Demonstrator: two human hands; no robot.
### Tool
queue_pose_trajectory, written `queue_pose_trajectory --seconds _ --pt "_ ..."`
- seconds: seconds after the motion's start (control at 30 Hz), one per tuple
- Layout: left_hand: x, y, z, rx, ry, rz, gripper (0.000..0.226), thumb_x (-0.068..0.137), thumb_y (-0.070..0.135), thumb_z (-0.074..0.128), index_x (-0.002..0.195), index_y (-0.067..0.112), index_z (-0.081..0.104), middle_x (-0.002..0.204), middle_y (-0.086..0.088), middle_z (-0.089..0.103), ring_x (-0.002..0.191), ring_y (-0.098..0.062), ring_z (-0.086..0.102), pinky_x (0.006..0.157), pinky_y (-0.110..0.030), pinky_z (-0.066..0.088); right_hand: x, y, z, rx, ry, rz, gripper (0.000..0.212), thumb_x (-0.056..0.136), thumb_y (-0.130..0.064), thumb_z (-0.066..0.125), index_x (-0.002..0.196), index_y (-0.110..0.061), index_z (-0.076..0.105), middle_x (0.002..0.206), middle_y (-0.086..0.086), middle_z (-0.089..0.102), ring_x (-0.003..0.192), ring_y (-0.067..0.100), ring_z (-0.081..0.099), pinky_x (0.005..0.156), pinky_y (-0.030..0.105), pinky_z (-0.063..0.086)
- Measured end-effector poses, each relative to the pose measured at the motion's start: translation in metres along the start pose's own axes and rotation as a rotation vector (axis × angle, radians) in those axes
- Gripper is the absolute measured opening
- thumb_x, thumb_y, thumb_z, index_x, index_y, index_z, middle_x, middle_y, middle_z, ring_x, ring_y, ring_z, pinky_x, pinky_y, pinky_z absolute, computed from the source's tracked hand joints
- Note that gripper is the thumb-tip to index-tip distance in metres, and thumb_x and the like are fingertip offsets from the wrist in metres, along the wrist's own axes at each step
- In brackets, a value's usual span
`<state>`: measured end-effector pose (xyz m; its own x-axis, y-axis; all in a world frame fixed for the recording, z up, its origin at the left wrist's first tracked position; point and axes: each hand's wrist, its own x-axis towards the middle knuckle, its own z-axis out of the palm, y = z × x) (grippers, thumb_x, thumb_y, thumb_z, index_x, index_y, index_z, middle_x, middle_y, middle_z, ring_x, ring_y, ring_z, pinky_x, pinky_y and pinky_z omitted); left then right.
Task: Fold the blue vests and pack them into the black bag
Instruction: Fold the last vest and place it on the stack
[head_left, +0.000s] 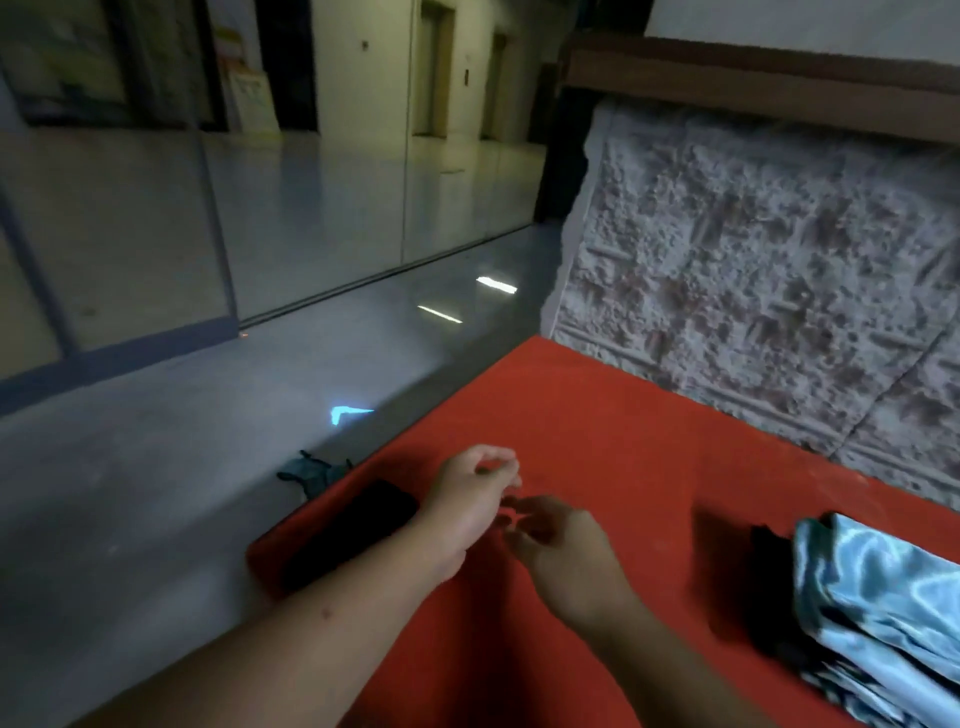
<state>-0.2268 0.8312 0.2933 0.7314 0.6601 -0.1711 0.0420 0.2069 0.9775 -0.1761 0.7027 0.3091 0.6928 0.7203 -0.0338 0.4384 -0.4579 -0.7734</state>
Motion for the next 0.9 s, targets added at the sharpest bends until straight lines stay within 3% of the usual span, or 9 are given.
queue_pose_trajectory --seconds 0.13,0.27,0.43,0.7,0.83,0.9 --pt "0.028 0.001 -0.082 -0.052 0.105 -0.014 0.009 0.102 0.021 0.059 0.106 0.02 0.066 0.098 -0.009 0.072 0.077 -0.017 0.068 0.064 -0.029 0.051 0.041 -0.028 0.062 0.036 -0.115 -0.025 0.02 0.09 -0.028 0.071 0.109 -0.032 0.069 0.091 -0.007 0.076 0.077 0.004 0.068 0.078 0.031 0.054" --pt "0.058 -0.005 -0.15 -0.094 0.171 -0.031 0.011 0.103 0.02 0.058 0.108 0.016 0.065 0.095 -0.01 0.071 0.069 -0.017 0.066 0.055 -0.026 0.048 0.081 -0.04 0.108 0.018 -0.158 -0.066 0.021 0.091 -0.023 0.071 0.087 -0.042 0.065 0.09 -0.012 0.077 0.081 0.001 0.069 0.081 0.03 0.056" --pt "0.1 -0.025 -0.216 -0.086 0.223 -0.066 0.011 0.102 0.02 0.059 0.105 0.014 0.067 0.096 -0.012 0.072 0.069 -0.022 0.067 0.052 -0.025 0.049 0.121 -0.037 0.142 0.008 -0.148 -0.054 0.016 0.09 -0.025 0.074 0.106 -0.026 0.072 0.092 -0.011 0.076 0.088 0.006 0.071 0.085 0.032 0.057" --pt "0.162 -0.088 -0.261 -0.04 0.282 -0.185 0.015 0.1 0.009 0.057 0.11 0.012 0.068 0.102 -0.013 0.074 0.076 -0.024 0.07 0.052 -0.026 0.051 0.159 -0.018 0.154 -0.04 -0.091 -0.12 0.009 0.088 -0.023 0.076 0.096 -0.028 0.077 0.082 -0.017 0.075 0.078 -0.004 0.068 0.073 0.017 0.053" --pt "0.201 -0.119 -0.269 -0.006 0.329 -0.212 0.012 0.093 0.012 0.068 0.104 0.015 0.072 0.1 -0.011 0.076 0.082 -0.028 0.073 0.056 -0.028 0.053 0.196 -0.019 0.164 0.024 -0.118 -0.138 0.005 0.087 -0.023 0.077 0.092 -0.025 0.078 0.086 -0.015 0.076 0.084 -0.004 0.069 0.084 0.021 0.054" --pt "0.219 -0.136 -0.269 0.056 0.309 -0.214 0.013 0.095 0.016 0.067 0.105 0.016 0.074 0.097 -0.011 0.076 0.079 -0.026 0.072 0.057 -0.029 0.054 0.213 -0.021 0.17 0.083 -0.108 -0.134 0.006 0.087 -0.022 0.078 0.093 -0.021 0.078 0.083 -0.012 0.077 0.077 -0.003 0.069 0.078 0.022 0.055"
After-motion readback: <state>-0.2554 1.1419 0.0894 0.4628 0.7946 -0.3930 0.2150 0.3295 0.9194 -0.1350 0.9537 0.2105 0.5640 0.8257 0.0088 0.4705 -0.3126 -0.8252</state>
